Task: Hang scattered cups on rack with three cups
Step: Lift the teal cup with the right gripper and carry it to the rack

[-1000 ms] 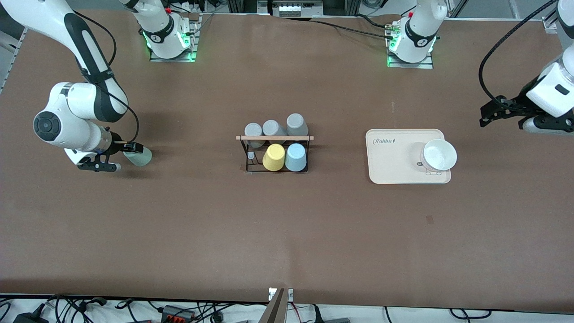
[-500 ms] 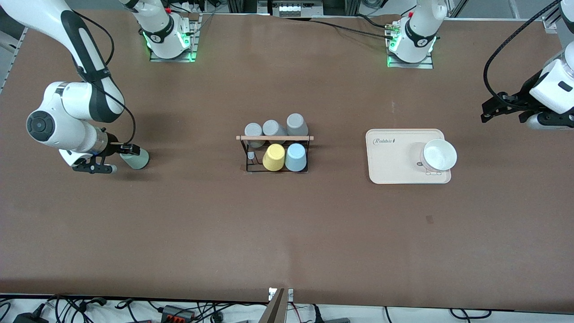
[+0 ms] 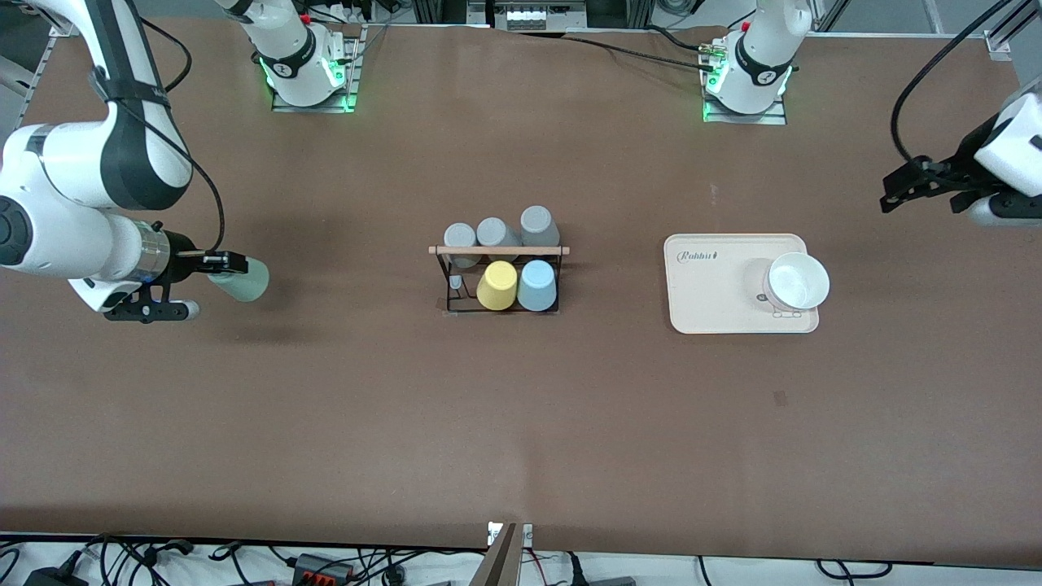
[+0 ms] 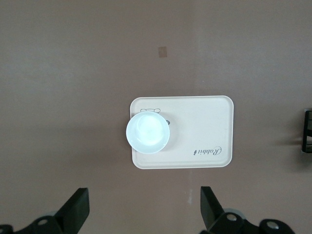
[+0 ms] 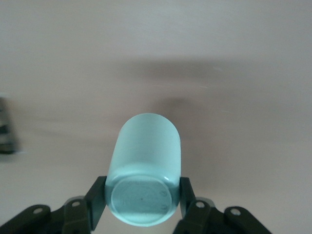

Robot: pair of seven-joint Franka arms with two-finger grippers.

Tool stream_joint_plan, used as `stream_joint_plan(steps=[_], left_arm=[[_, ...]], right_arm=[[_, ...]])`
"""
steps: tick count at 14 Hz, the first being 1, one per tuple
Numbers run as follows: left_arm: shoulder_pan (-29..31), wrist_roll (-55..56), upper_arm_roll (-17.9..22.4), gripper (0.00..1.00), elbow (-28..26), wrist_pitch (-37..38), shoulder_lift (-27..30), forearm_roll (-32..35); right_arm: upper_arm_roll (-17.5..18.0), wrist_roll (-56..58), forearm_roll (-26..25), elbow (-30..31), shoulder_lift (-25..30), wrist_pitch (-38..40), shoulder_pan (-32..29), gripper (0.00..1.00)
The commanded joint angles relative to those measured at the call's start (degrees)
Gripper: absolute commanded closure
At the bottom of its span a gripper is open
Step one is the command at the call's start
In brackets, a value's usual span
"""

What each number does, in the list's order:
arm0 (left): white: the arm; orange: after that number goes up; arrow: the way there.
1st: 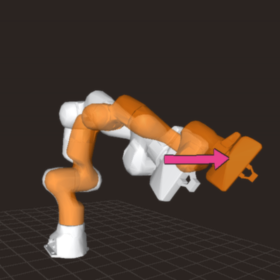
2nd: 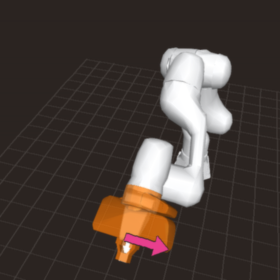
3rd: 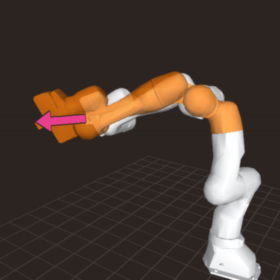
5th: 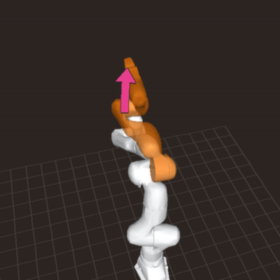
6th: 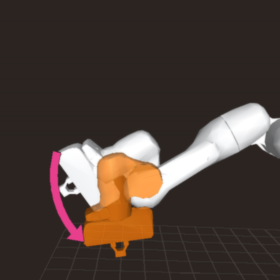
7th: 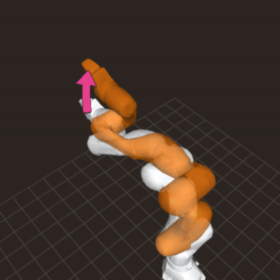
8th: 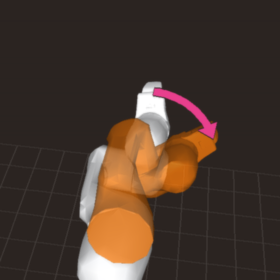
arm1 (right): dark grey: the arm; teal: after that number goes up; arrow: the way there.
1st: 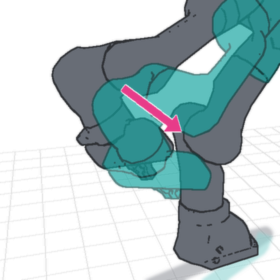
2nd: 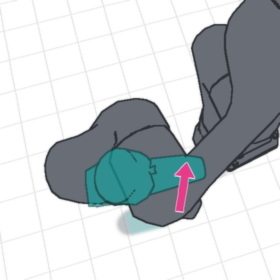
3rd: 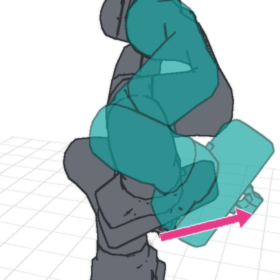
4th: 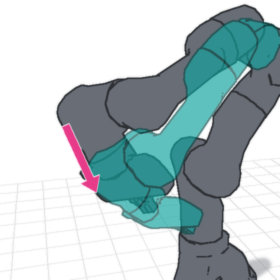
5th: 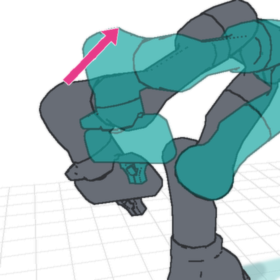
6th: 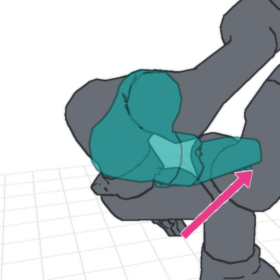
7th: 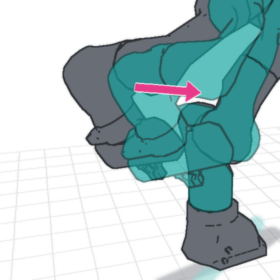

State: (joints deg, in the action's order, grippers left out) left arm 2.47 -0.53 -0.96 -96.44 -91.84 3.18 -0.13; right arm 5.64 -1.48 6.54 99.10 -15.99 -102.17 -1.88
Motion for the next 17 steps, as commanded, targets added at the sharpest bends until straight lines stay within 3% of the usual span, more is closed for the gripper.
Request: stream_joint_plan(steps=[1, 7, 12, 17], left_arm=[[0.87, -0.97, -0.45, 0.00, 4.85, 3.42, -0.90, -0.83], [1.05, -1.14, -1.06, 0.00, 6.61, 3.60, -0.72, -0.31], [0.96, -0.79, -1.68, 0.00, 6.61, 3.78, -0.46, -0.39], [1.05, -0.88, -0.98, 0.00, 6.70, 5.62, -0.64, 0.22]], right_arm=[[-0.01, -2.37, 6.44, -5.31, -1.67, 1.62, 4.14, 0.88], [-0.10, -19.94, 6.38, -16.46, -8.70, 1.45, 16.71, 0.91], [-0.10, -25.67, 6.38, -20.87, -11.16, 1.36, 19.80, 1.00], [-0.19, -33.67, 4.80, -25.62, -15.91, 1.88, 24.11, 1.00]])
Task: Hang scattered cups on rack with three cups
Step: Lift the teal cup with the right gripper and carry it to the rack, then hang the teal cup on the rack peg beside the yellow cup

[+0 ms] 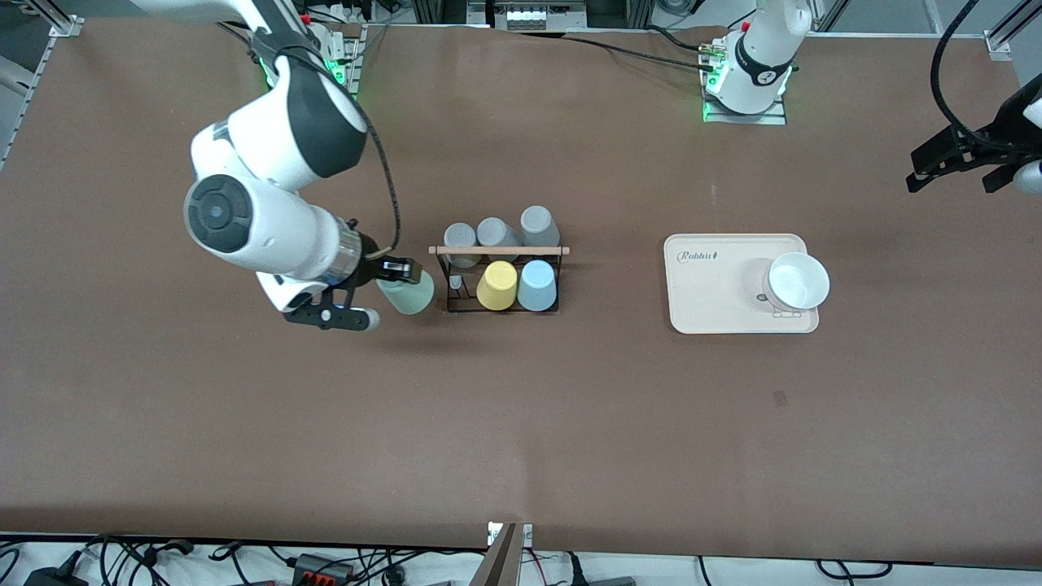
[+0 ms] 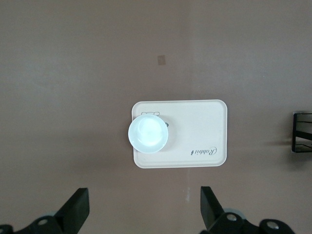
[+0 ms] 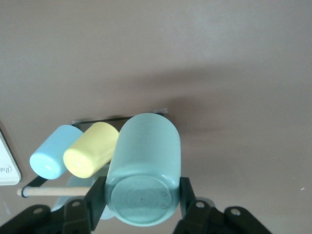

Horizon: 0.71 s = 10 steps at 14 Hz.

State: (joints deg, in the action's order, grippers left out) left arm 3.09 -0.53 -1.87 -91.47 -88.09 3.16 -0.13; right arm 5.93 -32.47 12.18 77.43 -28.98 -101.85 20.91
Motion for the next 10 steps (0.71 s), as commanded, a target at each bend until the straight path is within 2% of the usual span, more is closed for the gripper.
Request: stream_joint_plan(steps=[1, 10], left_arm=[[0.42, -0.88, -0.15, 0.00, 1.82, 1.78, -0.61, 0.30], [0.51, -1.14, 0.02, 0.00, 2.88, 1.96, -0.70, 1.18]], right_arm=[[-0.57, -2.86, -1.10, -3.95, -3.18, 1.57, 1.85, 1.00], [-0.57, -6.10, -1.81, -4.13, -4.41, 1.40, 4.14, 1.00]])
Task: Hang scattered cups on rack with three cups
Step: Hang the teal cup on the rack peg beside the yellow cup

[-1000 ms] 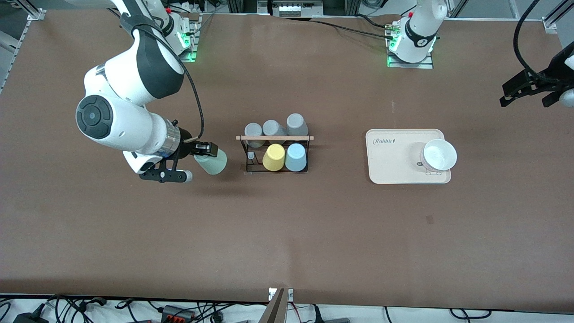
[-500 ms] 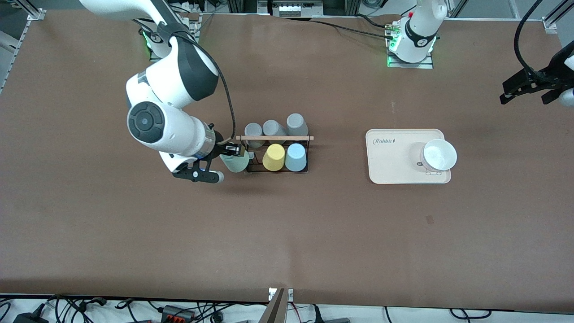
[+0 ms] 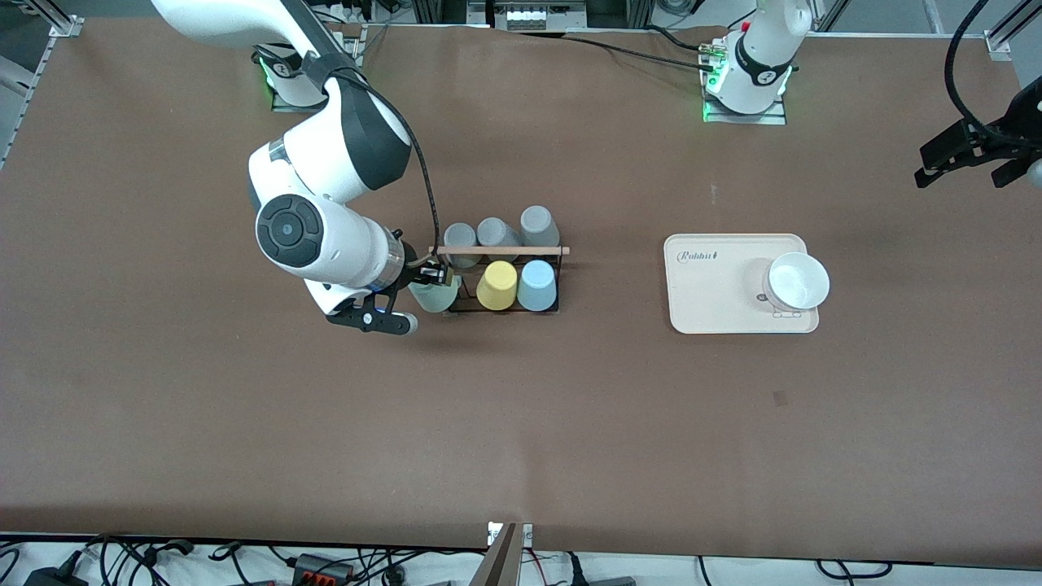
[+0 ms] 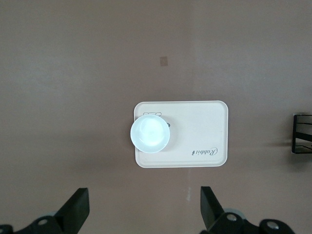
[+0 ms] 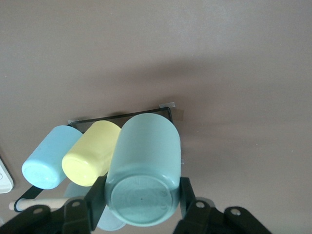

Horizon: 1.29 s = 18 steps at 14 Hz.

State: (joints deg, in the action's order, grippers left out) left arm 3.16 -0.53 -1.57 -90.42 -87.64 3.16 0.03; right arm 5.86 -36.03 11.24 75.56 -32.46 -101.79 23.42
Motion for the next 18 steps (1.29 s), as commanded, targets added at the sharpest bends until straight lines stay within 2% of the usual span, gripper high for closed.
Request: stream_joint_plan(steps=[1, 18], left_arm=[[0.44, -1.23, -0.28, 0.00, 1.82, 1.59, -0.70, 1.03], [0.44, -1.32, -0.19, 0.00, 1.82, 1.86, -0.61, 1.03]], right_arm=[[-0.50, -3.25, -0.87, -2.26, -1.28, 1.15, 2.24, 1.00], [-0.58, -6.42, -4.56, -2.79, -5.42, -0.61, 5.32, 1.00]])
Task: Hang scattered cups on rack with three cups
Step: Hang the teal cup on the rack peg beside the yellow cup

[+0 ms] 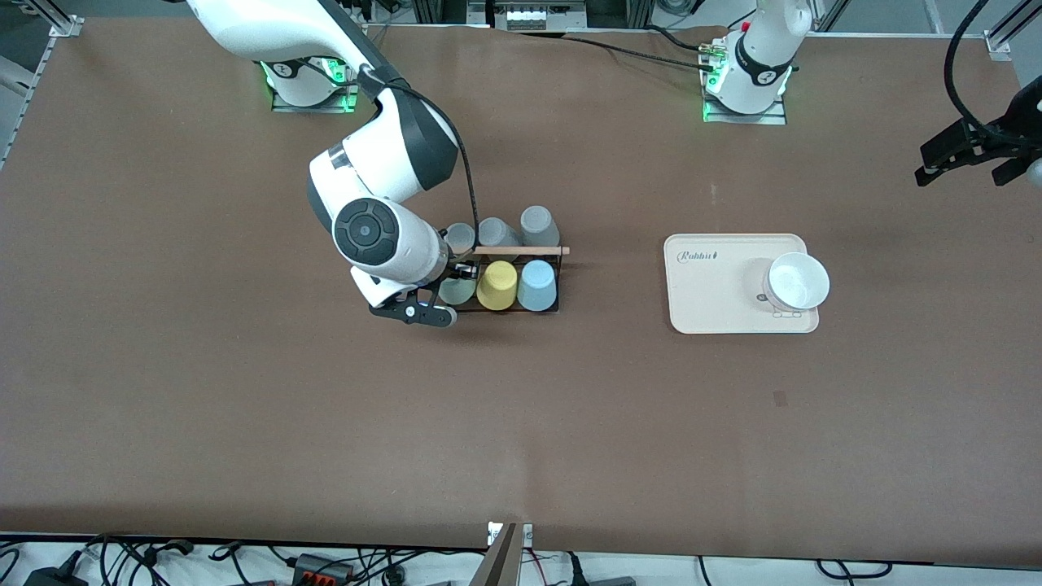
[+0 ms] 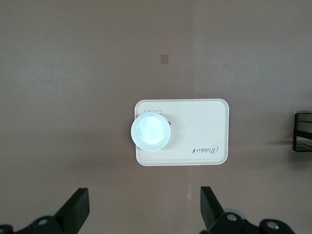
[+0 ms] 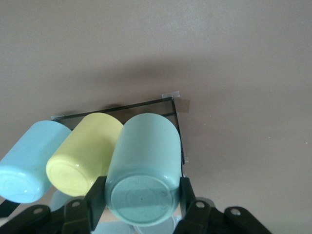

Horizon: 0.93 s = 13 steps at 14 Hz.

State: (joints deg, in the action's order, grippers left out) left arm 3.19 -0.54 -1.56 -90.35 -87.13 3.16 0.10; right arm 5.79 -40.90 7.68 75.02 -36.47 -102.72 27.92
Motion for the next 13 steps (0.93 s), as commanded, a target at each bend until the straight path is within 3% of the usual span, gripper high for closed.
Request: stream_joint_plan(steps=[1, 11, 12, 13], left_arm=[[0.41, -1.31, -0.20, 0.00, 1.76, 1.26, -0.61, 0.96], [0.32, -1.22, -0.90, 0.00, 1.84, 1.35, -0.61, 1.05], [0.32, -1.22, -0.90, 0.00, 1.84, 1.26, -0.70, 1.13], [0.32, -1.22, -0.90, 0.00, 1.84, 1.26, -0.70, 1.13]], right_arm=[[-0.52, -1.55, -1.08, -2.25, -1.50, 0.32, 0.91, 1.00], [-0.60, -3.74, -2.49, -2.25, -2.73, 0.32, 1.52, 0.99], [-0.69, -3.74, -2.49, -2.33, -2.64, 0.32, 1.43, 0.71], [-0.86, -3.66, -2.58, -2.59, -2.21, 0.50, 1.26, 0.01]])
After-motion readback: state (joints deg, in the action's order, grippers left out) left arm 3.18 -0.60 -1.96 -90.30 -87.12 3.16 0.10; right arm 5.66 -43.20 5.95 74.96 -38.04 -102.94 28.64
